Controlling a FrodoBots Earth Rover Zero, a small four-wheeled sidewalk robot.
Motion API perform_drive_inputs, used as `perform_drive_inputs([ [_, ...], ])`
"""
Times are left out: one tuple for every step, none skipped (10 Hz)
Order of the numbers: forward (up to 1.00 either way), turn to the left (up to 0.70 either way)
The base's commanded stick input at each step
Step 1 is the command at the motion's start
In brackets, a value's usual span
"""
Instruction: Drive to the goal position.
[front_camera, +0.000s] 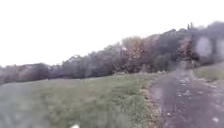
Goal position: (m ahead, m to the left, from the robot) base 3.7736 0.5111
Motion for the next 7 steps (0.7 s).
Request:
perform_drive_inputs([
  [0.7,-0.14],
  [0.7,-0.14],
  [0.7,-0.14],
  [0.7,-0.14],
  [0.7,-0.14],
  [0.7,-0.14],
  [0.7,-0.14],
])
